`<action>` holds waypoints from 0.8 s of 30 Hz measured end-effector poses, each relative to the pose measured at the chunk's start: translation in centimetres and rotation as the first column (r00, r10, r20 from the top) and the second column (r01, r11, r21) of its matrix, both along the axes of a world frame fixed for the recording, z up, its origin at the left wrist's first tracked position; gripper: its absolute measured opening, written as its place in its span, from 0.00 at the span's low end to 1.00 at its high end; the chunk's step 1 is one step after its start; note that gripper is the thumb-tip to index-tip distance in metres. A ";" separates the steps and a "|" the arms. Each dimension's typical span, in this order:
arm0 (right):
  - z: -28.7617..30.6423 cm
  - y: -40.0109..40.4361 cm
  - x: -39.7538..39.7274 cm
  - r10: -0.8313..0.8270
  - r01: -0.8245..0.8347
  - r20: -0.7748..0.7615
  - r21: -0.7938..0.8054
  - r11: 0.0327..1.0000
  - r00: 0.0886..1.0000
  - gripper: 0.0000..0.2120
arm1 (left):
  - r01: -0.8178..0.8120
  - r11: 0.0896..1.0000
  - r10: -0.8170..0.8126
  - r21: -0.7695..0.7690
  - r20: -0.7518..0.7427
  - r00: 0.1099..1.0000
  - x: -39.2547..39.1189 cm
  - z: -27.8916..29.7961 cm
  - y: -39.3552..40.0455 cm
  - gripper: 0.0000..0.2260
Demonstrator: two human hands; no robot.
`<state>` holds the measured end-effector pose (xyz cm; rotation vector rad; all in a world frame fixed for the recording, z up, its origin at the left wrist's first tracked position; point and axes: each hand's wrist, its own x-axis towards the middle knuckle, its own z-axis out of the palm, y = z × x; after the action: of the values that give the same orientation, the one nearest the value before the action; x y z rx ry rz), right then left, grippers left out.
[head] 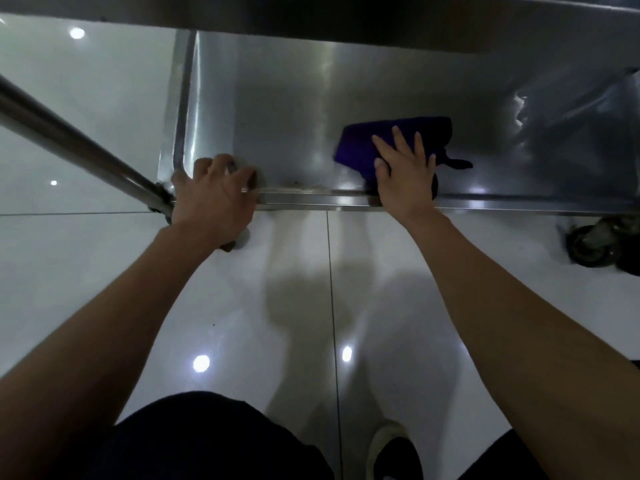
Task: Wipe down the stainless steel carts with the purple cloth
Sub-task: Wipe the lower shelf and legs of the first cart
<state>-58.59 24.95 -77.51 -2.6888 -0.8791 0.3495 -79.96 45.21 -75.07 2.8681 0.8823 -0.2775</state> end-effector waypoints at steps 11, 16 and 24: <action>-0.5 15.4 -5.5 0.285 -0.285 -0.030 0.002 0.958 0.958 0.22 | 0.093 0.996 -0.093 -0.005 0.050 0.994 -2.3 -0.7 1.1 0.21; -0.2 21.7 -7.9 0.420 -0.416 -0.154 0.054 0.908 0.895 0.22 | 0.132 0.991 -0.133 0.016 0.059 0.989 -2.7 -1.0 1.2 0.23; 0.1 22.2 -7.5 0.471 -0.462 -0.200 0.093 0.882 0.859 0.21 | 0.146 0.989 -0.146 0.009 0.017 0.989 -2.4 -1.2 1.8 0.23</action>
<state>-66.04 47.16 -77.37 -2.3086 -1.4446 0.7048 -82.35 46.96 -76.24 2.9423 0.6728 -0.2628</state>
